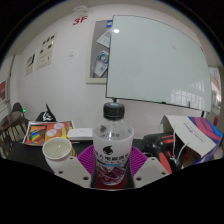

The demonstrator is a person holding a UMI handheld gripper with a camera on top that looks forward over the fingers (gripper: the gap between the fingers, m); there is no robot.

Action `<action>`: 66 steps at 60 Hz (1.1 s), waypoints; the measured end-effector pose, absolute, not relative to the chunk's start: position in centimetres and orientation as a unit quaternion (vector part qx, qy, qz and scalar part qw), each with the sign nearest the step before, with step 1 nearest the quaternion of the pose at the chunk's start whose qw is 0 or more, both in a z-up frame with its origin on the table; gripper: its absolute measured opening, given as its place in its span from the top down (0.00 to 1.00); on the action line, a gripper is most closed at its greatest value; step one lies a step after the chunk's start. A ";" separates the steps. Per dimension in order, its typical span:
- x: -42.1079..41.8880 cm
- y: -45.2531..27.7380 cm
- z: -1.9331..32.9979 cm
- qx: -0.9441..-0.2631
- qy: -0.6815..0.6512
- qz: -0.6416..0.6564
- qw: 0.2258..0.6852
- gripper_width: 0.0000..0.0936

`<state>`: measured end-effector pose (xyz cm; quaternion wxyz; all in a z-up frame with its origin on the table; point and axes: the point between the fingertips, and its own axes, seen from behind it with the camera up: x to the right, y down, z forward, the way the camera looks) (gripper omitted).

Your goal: Pour water

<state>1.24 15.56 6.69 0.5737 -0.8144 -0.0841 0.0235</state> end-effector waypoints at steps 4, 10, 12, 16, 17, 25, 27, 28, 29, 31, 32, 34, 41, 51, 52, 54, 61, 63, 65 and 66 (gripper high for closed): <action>1.5 15.3 7.0 -0.814 -0.062 0.032 0.577 0.50; 1.6 15.1 6.0 -0.828 -0.058 0.031 0.557 0.34; 1.5 14.7 5.2 -0.841 -0.056 0.031 0.538 0.21; 1.6 13.8 4.3 -0.854 -0.053 0.029 0.518 0.14; 1.6 13.5 4.2 -0.855 -0.052 0.026 0.515 0.14; 2.4 10.8 5.1 -0.860 -0.054 -0.008 0.507 0.11; 2.3 9.8 5.6 -0.860 -0.053 -0.011 0.507 0.11; 2.3 9.3 5.9 -0.860 -0.052 -0.012 0.507 0.10; 2.2 8.7 6.3 -0.861 -0.051 -0.013 0.507 0.10; 2.1 7.3 7.0 -0.860 -0.047 -0.017 0.507 0.10; 2.1 6.7 7.4 -0.860 -0.045 -0.019 0.508 0.10; 1.9 5.2 8.2 -0.860 -0.042 -0.023 0.508 0.10; 1.1 -0.9 11.5 -0.856 -0.028 -0.038 0.515 0.10; -0.6 -10.3 14.6 -0.853 -0.007 -0.051 0.519 0.10; -0.8 -11.2 14.9 -0.854 -0.005 -0.051 0.518 0.10; -1.2 -12.8 15.1 -0.853 -0.002 -0.052 0.518 0.10; -1.9 -17.7 16.2 -0.853 -0.001 -0.069 0.517 0.10; -2.1 -18.8 16.4 -0.853 -0.003 -0.073 0.517 0.10; -2.2 -19.7 16.6 -0.853 0.000 -0.072 0.516 0.10; -2.3 -20.1 16.6 -0.853 0.002 -0.072 0.516 0.10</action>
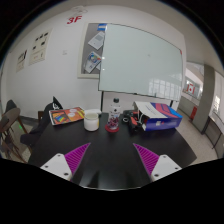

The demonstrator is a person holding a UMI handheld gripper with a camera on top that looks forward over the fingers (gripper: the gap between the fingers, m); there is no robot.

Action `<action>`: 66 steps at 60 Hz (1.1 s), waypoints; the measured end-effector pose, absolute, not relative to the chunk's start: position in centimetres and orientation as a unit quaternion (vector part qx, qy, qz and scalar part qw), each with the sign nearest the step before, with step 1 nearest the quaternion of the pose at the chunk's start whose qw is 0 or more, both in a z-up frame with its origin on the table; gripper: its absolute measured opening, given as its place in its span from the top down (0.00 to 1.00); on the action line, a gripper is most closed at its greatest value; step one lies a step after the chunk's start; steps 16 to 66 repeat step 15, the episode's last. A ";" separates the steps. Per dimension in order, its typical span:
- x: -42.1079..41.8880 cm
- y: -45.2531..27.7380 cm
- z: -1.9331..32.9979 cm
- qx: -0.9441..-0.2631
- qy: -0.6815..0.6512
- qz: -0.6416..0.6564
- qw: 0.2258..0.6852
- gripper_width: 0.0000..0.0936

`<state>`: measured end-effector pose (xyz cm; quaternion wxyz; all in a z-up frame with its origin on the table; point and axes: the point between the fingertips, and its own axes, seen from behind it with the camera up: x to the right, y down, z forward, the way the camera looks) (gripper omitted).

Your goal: Pour water

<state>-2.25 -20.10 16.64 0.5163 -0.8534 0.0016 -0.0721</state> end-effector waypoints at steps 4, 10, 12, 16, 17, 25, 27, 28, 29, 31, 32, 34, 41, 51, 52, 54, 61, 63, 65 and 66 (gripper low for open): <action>-2.0 -21.5 17.0 -0.853 0.007 -0.077 0.516 0.11; -2.1 -22.7 17.6 -0.852 0.010 -0.079 0.517 0.11; -2.1 -22.9 17.8 -0.852 0.010 -0.079 0.518 0.10; -2.1 -23.2 18.2 -0.850 0.013 -0.081 0.520 0.10; -2.1 -23.2 18.2 -0.850 0.013 -0.081 0.520 0.10; -2.1 -23.2 18.2 -0.850 0.013 -0.081 0.520 0.10; -2.1 -23.2 18.2 -0.850 0.013 -0.081 0.520 0.10; -2.1 -23.2 18.2 -0.850 0.013 -0.081 0.520 0.10; -2.1 -23.2 18.2 -0.850 0.013 -0.081 0.520 0.10; -2.1 -23.2 18.2 -0.850 0.013 -0.081 0.520 0.10; -2.1 -23.2 18.2 -0.850 0.013 -0.081 0.520 0.10; -2.1 -23.2 18.2 -0.850 0.013 -0.081 0.520 0.10; -2.1 -23.2 18.2 -0.850 0.013 -0.081 0.520 0.10; -2.1 -23.2 18.2 -0.850 0.013 -0.081 0.520 0.10; -2.1 -23.2 18.2 -0.850 0.013 -0.081 0.520 0.10; -2.1 -23.2 18.2 -0.850 0.013 -0.081 0.520 0.10; -2.1 -23.2 18.2 -0.850 0.013 -0.081 0.520 0.10; -2.1 -23.2 18.2 -0.850 0.013 -0.081 0.520 0.10; -2.1 -23.2 18.2 -0.850 0.013 -0.081 0.520 0.10; -2.1 -23.2 18.2 -0.850 0.013 -0.081 0.520 0.10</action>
